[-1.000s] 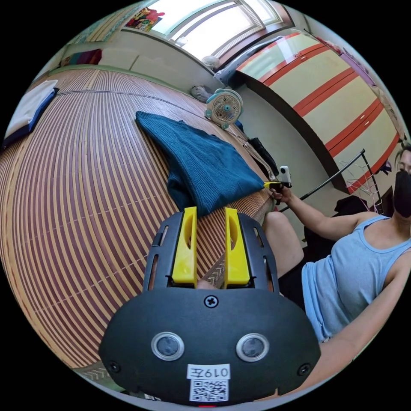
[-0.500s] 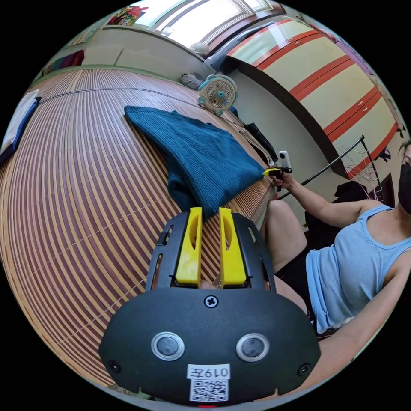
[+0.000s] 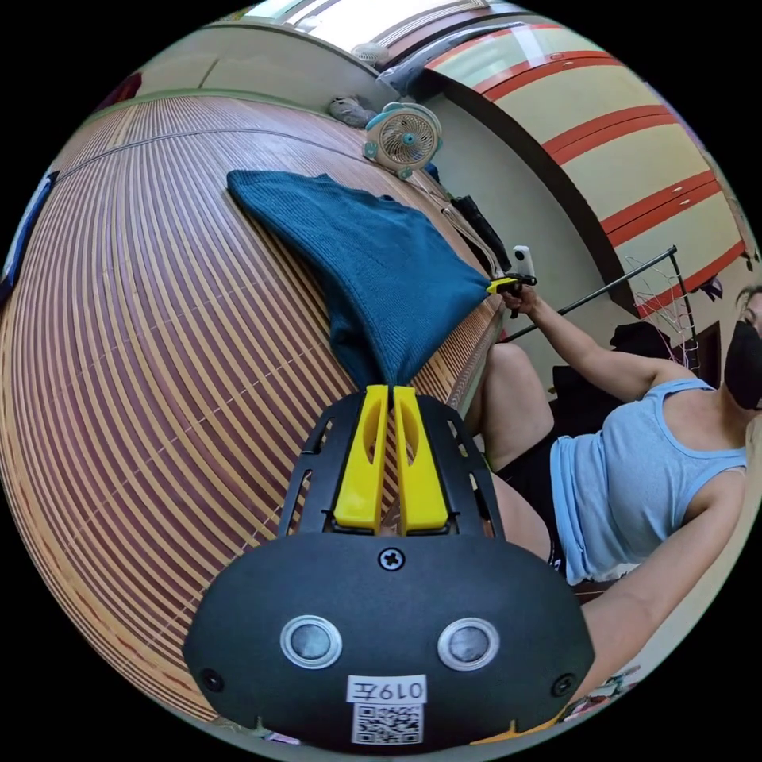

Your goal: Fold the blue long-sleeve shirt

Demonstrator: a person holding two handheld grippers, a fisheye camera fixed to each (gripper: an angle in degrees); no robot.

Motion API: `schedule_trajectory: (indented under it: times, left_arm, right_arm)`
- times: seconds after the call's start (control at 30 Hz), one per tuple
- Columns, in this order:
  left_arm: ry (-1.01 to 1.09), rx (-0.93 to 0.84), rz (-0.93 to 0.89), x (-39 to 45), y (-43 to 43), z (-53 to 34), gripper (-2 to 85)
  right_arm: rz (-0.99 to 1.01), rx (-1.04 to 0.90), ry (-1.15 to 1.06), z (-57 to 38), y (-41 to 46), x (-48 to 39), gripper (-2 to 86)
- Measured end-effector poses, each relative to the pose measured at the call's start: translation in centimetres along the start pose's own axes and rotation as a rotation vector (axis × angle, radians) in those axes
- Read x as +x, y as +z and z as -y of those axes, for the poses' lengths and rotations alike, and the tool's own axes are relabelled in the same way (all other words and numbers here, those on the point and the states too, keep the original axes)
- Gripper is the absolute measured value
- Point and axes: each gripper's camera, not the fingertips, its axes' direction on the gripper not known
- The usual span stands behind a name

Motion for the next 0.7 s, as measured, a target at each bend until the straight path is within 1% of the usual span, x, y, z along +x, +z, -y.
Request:
schedule_trajectory:
  times: [0.13, 0.27, 0.43, 0.53, 0.6, 0.67, 0.7]
  left_arm:
    - [-0.043, -0.039, -0.037, -0.6, 1.4, -0.1, 1.6]
    - [-0.060, -0.009, -0.038, -0.2, 1.6, -0.1, 1.4]
    - [-0.095, 0.010, -0.044, 0.0, 1.5, -0.3, 1.1]
    - [-0.115, 0.034, -0.025, 0.3, 1.7, -0.4, 1.2]
    - [-0.116, 0.045, 0.014, 0.7, 1.8, -0.5, 1.3]
    - [-0.087, 0.044, 0.097, 2.1, 2.0, -0.3, 1.2]
    - [-0.082, 0.040, 0.116, 2.4, 2.1, -0.2, 1.2]
  right_arm:
    - [-0.047, -0.083, 0.024, 0.4, 3.8, -0.8, -0.6]
    - [-0.126, -0.054, -0.009, 0.6, 6.4, -4.3, 1.3]
    - [-0.191, -0.013, 0.024, -0.2, 7.7, -7.0, 4.9]
    - [-0.329, -0.012, 0.017, -0.1, 9.6, -10.7, 4.6]
    - [-0.472, -0.050, -0.026, 0.4, 11.9, -13.9, 3.9]
    - [-0.696, -0.138, -0.137, 1.3, 16.0, -18.7, 3.0]
    - [-0.752, -0.163, -0.160, 1.5, 17.1, -19.6, 2.7]
